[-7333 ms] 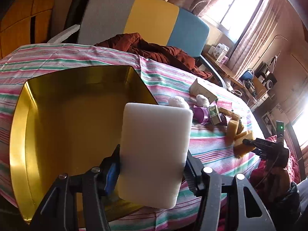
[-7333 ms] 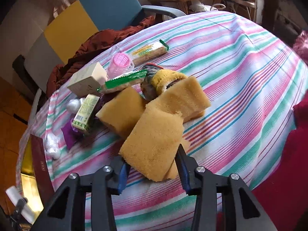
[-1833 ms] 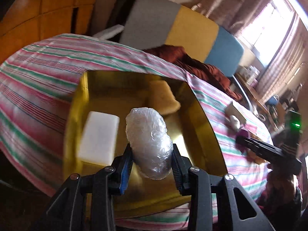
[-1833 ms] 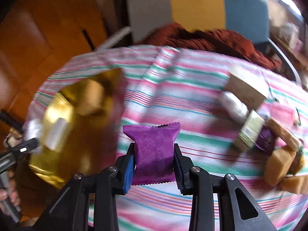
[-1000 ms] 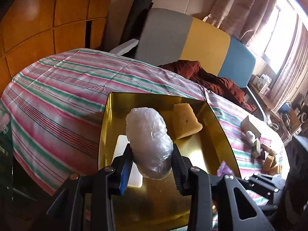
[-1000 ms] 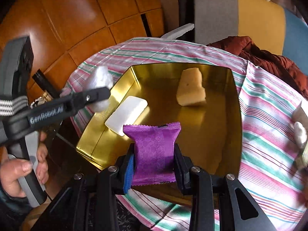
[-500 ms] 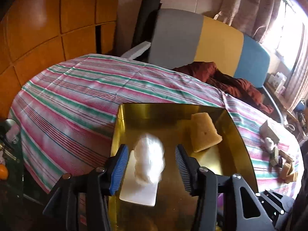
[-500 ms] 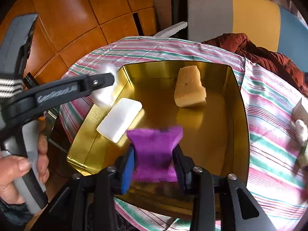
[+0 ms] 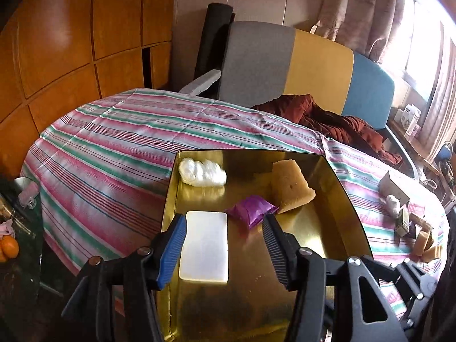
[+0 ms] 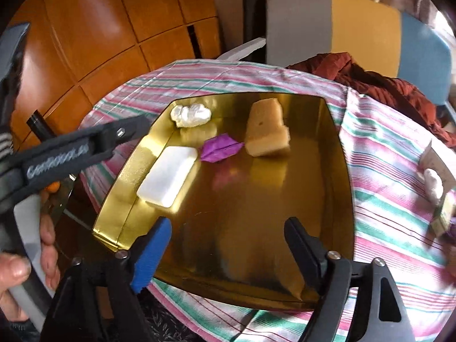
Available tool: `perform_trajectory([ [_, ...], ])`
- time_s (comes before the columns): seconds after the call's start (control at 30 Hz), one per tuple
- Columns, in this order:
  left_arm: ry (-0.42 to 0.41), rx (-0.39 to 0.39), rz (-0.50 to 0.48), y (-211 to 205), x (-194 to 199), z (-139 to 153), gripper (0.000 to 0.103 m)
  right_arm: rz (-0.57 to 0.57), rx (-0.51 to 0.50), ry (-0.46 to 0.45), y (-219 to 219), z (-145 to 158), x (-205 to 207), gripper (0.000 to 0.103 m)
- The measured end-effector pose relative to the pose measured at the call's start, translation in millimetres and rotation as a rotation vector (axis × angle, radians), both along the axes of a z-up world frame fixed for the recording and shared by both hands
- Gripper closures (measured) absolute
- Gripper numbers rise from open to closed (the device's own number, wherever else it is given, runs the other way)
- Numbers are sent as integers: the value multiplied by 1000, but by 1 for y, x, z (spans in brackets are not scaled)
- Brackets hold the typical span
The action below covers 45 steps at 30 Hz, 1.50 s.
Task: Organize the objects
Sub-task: 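Move both grippers back toward the remaining items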
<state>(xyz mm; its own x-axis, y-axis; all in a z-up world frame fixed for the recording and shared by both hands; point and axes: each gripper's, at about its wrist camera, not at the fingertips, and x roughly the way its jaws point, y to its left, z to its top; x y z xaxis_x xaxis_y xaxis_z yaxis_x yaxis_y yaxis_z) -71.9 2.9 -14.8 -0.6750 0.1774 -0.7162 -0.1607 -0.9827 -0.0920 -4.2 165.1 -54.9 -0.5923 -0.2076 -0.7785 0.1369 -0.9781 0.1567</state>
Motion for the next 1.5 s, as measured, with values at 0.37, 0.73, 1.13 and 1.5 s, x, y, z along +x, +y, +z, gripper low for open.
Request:
perform_trajectory([
  [0.37, 66, -55, -17, 16, 34, 7, 47, -109, 37, 69, 27, 13, 12, 6],
  [0.73, 58, -71, -68, 42, 45, 4, 47, -208, 30, 75, 70, 12, 21, 3],
  [1.13, 10, -78, -105, 60, 40, -6, 47, -303, 24, 51, 114, 3, 30, 1],
  [1.5, 8, -58, -262, 101, 43, 0, 37, -397, 20, 25, 173, 9, 38, 0],
])
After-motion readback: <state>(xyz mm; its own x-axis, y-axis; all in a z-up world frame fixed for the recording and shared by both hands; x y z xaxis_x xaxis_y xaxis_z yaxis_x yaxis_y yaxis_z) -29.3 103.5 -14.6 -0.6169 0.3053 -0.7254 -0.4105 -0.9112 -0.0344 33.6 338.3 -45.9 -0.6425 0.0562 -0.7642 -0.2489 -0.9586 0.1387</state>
